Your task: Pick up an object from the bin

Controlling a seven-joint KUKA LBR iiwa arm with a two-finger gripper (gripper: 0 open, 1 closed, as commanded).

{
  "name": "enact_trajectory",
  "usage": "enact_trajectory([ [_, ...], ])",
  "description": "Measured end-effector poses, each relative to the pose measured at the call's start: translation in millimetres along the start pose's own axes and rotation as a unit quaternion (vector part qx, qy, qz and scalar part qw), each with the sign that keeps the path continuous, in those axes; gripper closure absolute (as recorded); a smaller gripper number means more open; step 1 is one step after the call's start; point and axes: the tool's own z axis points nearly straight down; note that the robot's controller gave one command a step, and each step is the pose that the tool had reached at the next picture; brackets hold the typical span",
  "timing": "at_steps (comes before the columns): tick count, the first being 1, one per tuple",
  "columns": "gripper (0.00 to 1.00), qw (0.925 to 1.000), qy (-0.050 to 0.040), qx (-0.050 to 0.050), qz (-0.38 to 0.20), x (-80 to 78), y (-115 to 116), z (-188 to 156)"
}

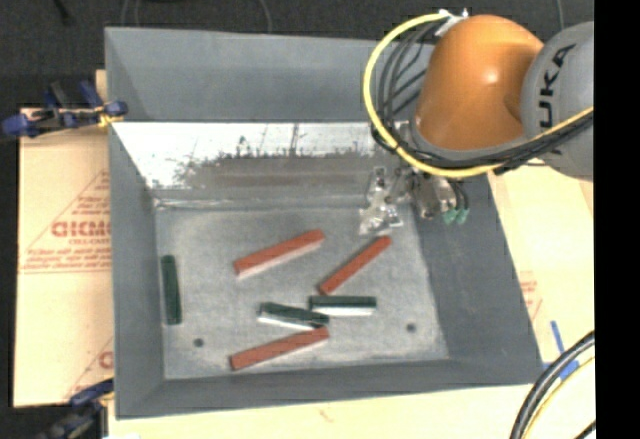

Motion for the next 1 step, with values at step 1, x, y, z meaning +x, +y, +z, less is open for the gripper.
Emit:
enact_trajectory([
  [1, 1.00, 0.9989, 0.0041, -0.001, -0.047, 5.9, 22.0, 39.2],
])
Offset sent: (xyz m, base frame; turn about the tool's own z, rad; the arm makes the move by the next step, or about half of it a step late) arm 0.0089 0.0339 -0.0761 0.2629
